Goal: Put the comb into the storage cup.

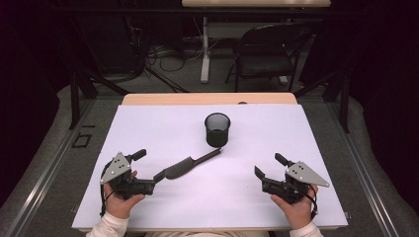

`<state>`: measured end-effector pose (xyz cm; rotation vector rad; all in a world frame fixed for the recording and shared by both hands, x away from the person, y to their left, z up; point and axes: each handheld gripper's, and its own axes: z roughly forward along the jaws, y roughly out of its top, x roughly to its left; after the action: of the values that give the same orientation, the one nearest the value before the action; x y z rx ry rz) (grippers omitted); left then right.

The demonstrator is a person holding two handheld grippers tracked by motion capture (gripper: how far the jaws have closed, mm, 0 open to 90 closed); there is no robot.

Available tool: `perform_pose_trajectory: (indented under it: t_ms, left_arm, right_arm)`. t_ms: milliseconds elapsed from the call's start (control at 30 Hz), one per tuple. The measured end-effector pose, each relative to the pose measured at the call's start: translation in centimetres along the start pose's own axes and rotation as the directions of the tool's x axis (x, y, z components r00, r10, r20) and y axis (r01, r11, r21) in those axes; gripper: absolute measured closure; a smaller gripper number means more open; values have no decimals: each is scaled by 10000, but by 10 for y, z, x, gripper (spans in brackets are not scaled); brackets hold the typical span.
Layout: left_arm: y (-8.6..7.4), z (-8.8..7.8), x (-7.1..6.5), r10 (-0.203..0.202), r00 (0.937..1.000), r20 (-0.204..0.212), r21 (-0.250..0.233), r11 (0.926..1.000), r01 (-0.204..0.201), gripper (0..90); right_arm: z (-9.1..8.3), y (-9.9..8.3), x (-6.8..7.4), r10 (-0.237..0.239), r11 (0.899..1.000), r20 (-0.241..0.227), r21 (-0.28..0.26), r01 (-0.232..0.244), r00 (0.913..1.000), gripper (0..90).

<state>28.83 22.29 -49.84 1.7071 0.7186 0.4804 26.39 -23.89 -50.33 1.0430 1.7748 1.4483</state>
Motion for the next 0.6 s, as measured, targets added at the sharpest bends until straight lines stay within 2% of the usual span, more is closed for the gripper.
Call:
perform_pose_trajectory:
  t_ms: [67, 300, 433, 600]
  left_arm:
    - [0, 1, 0, 13, 10000, 37, 50, 10000, -14, 12]
    - [0, 6, -1, 34, 9997, -235, 263, 9997, -27, 12]
    - [-1, 9, -2, -120, 9993, -359, 595, 9981, 141, 12]
    - [-1, 9, 0, -390, 9988, -297, 636, 9971, 409, 12]
  right_arm:
    - [0, -1, 0, -46, 10000, 12, 23, 46, 10000, 177]
    - [2, -3, -1, -128, 9996, 29, 239, 127, 9999, 178]
    - [6, -3, 1, -232, 9991, -6, 346, 233, 9997, 177]
    - [8, -3, 2, -413, 9986, -16, 343, 413, 9991, 177]
